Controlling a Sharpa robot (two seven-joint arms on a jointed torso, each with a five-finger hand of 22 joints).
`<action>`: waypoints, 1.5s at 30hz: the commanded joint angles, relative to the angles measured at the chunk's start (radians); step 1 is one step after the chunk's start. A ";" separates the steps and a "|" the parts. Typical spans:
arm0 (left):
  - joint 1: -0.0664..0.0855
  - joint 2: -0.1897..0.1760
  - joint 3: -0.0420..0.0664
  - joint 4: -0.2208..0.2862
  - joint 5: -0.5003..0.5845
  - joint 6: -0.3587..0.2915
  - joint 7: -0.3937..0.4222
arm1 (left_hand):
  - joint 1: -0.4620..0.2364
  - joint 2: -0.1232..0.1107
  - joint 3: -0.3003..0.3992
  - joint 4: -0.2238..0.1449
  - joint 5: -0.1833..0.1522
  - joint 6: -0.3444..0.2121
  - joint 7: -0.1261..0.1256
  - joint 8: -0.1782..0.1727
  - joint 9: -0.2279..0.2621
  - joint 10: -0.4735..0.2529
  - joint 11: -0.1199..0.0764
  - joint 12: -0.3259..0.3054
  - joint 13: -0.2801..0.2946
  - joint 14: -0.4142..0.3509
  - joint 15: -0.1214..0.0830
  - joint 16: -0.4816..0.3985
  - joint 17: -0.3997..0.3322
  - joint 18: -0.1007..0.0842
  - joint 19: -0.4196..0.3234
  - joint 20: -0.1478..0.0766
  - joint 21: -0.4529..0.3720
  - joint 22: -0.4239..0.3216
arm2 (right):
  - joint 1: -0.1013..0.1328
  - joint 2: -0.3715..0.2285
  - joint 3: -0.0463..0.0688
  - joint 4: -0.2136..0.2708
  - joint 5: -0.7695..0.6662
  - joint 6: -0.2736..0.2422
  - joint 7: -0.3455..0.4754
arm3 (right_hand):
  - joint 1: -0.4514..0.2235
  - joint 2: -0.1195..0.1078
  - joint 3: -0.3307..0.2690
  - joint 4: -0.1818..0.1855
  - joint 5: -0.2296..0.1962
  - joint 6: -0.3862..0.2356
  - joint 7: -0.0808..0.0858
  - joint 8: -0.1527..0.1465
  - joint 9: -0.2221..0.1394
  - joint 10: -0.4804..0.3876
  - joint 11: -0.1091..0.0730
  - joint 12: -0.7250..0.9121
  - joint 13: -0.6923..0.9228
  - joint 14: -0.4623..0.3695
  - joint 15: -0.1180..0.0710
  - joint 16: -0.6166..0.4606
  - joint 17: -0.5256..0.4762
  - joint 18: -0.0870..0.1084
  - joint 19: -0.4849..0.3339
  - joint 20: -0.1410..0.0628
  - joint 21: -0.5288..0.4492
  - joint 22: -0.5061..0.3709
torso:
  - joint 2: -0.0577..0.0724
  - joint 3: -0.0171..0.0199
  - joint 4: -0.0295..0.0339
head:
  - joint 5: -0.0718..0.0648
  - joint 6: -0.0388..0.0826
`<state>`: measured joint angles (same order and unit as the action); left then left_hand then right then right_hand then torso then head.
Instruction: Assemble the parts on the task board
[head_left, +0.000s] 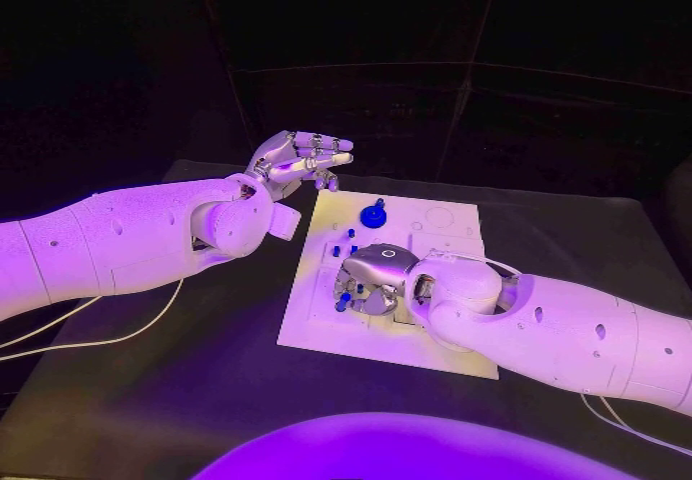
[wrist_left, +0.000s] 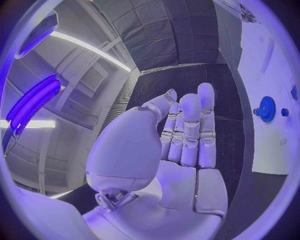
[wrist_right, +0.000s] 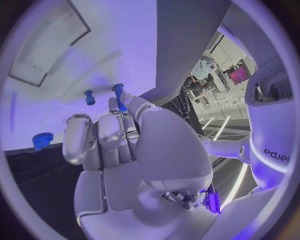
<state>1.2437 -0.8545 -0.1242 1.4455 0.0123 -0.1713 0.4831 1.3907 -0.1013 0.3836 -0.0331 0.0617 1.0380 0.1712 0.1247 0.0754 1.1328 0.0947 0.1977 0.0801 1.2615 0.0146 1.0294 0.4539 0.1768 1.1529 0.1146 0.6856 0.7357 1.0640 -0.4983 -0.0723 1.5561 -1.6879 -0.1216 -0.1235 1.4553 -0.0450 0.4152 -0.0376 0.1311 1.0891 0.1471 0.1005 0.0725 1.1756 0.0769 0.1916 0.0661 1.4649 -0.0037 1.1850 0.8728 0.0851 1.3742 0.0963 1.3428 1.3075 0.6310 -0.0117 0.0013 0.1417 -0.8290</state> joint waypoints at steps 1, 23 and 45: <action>0.001 0.000 0.001 0.002 0.003 0.012 0.004 | -0.005 0.009 -0.009 0.000 0.000 0.003 0.000 0.005 -0.002 -0.004 0.003 0.007 0.001 -0.008 -0.002 -0.004 -0.003 0.006 -0.006 0.000 -0.006 -0.002 | 0.000 0.005 -0.001 -0.001 -0.041 0.010 -0.017 | -0.007 -0.002 0.007 -0.002 0.004 0.003 0.007 0.003 0.001 0.004 0.001 -0.002 0.002 0.006 -0.003 0.003 -0.001 -0.012 0.000 0.003 0.004 0.005 | 0.000 -0.0007 0.0000 | 0.001 0.000; 0.002 0.000 0.001 0.002 0.003 0.014 0.002 | -0.005 0.009 -0.009 0.000 0.000 0.003 0.000 0.005 -0.002 -0.004 0.003 0.007 0.001 -0.008 -0.002 -0.004 -0.003 0.006 -0.006 0.000 -0.006 -0.002 | -0.001 0.020 -0.027 0.000 -0.071 -0.027 -0.025 | -0.077 -0.057 0.007 0.010 0.023 -0.071 0.038 -0.036 -0.007 -0.067 0.033 -0.058 -0.003 -0.005 0.023 -0.002 -0.024 -0.006 -0.023 0.025 -0.014 -0.015 | 0.000 0.0000 0.0003 | 0.001 -0.002; 0.001 -0.001 0.001 0.001 0.003 0.018 -0.002 | -0.006 0.009 -0.010 0.001 0.000 0.003 0.000 0.005 -0.002 -0.005 0.004 0.008 0.001 -0.009 -0.002 -0.005 -0.004 0.006 -0.005 0.000 -0.007 -0.002 | -0.002 -0.022 -0.028 0.036 -0.041 -0.215 0.015 | -0.102 -0.088 -0.056 0.006 0.018 -0.199 0.039 -0.036 -0.006 -0.205 0.048 -0.059 0.001 -0.065 0.037 -0.100 -0.194 0.032 -0.143 0.042 -0.154 -0.159 | -0.001 0.0007 0.0004 | 0.000 0.002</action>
<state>1.2438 -0.8552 -0.1242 1.4455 0.0124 -0.1666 0.4793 1.3870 -0.0976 0.3779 -0.0331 0.0617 1.0380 0.1712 0.1245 0.0746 1.1328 0.0947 0.2014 0.0801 1.2578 0.0109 1.0294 0.4510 0.1769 1.1529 0.1146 0.6819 0.7350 1.0609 -0.5170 -0.1001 1.5855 -1.7396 -0.2779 -0.1277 1.3617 -0.1300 0.3608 -0.0310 0.1511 0.8959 0.1892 0.0658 0.0659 0.9765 0.1248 0.1305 0.0658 1.4093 0.0338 1.0894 0.6796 0.1014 1.2362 0.1373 1.1928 1.1485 0.6308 -0.0115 0.0014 0.1420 -0.8272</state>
